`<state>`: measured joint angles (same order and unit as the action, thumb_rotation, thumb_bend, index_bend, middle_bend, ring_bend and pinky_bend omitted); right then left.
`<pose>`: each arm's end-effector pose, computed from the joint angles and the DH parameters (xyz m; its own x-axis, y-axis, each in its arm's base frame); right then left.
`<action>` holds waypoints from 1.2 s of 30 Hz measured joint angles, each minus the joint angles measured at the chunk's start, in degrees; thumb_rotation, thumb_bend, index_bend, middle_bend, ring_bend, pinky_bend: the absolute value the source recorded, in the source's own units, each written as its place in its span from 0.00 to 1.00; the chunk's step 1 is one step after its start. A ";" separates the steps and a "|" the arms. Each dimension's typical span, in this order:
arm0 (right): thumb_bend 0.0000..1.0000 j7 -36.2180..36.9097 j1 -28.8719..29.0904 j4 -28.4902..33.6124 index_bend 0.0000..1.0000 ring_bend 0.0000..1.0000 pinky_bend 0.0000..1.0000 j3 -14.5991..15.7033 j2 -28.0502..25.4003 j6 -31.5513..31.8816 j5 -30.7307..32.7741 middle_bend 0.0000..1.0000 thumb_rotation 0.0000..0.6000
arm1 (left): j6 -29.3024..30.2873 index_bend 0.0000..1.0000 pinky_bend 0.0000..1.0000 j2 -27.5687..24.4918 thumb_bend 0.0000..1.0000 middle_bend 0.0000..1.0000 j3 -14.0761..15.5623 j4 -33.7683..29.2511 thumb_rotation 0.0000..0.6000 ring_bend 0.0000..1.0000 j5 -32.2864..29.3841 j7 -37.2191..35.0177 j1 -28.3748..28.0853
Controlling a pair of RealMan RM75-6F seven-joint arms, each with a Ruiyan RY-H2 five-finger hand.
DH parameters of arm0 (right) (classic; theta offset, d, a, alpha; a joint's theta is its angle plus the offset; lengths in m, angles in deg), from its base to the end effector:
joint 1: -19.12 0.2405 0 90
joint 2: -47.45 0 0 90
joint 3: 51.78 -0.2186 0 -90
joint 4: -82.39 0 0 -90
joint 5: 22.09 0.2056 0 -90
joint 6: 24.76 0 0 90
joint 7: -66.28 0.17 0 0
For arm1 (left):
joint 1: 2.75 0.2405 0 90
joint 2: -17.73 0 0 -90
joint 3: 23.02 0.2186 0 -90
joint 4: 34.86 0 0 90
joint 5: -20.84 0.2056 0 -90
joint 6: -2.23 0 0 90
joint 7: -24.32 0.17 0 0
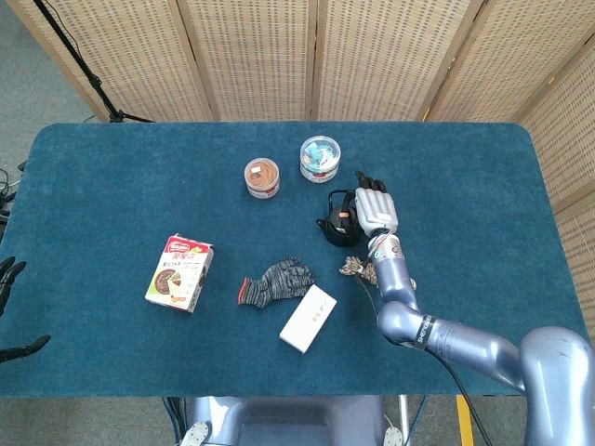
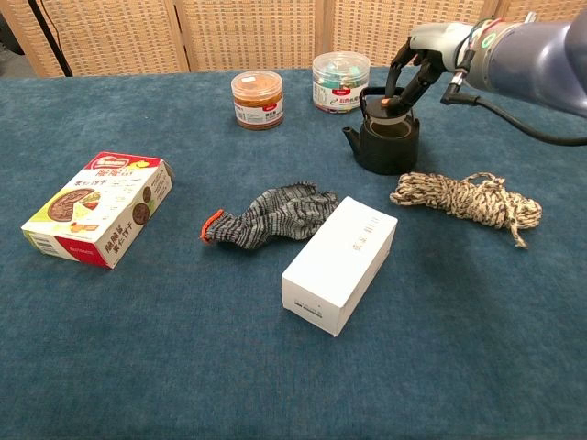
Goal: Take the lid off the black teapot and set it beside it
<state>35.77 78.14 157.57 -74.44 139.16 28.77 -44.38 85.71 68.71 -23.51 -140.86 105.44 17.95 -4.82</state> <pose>-0.0841 -0.4306 0.0044 0.2172 -0.2735 0.9370 -0.9731 0.0145 0.2298 -0.2652 0.1797 0.1785 0.2784 0.0841 0.9568 0.9563 0.0683 -0.2843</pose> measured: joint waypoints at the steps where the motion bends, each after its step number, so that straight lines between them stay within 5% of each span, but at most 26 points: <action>1: 0.49 0.20 -0.29 1.13 0.59 0.00 0.00 -0.08 -0.73 0.48 -0.53 0.00 1.00 | 0.09 0.00 0.00 -0.04 0.00 0.00 0.05 0.02 1.00 0.00 0.14 -0.16 0.05; 13: 0.49 6.97 -8.26 9.57 0.59 0.00 0.00 2.95 -8.91 4.58 -11.34 0.00 1.00 | 1.38 0.00 0.00 -0.19 0.00 0.00 0.84 0.52 1.00 0.00 2.38 -1.43 0.71; 24: 0.49 15.27 -12.55 -3.06 0.58 0.00 0.00 7.71 -4.28 -1.95 -16.13 0.00 1.00 | 0.82 0.00 0.00 0.11 0.00 0.00 1.19 0.12 1.00 0.00 2.46 -0.29 0.57; 26: 0.49 16.47 -12.86 -6.11 0.52 0.00 0.00 8.13 -2.64 -3.43 -16.86 0.00 1.00 | 0.58 0.00 0.00 0.07 0.00 0.00 1.10 0.02 1.00 0.00 2.07 -0.27 0.45; 30: 0.46 19.13 -13.50 -9.17 0.25 0.00 0.00 8.55 -0.95 -6.05 -19.01 0.00 1.00 | 0.08 0.00 0.00 -0.10 0.00 0.00 0.98 -0.18 1.00 0.00 1.42 -0.29 0.26; 36: 0.45 21.10 -14.92 -8.16 0.19 0.00 0.00 8.32 -1.45 -3.83 -22.99 0.00 1.00 | -0.06 0.00 0.00 -0.29 0.00 0.00 1.02 -0.25 1.00 0.00 1.52 -0.54 0.17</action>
<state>56.87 63.22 149.41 -66.12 137.71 24.95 -67.37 85.66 68.41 -22.49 -141.11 106.95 17.41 -4.65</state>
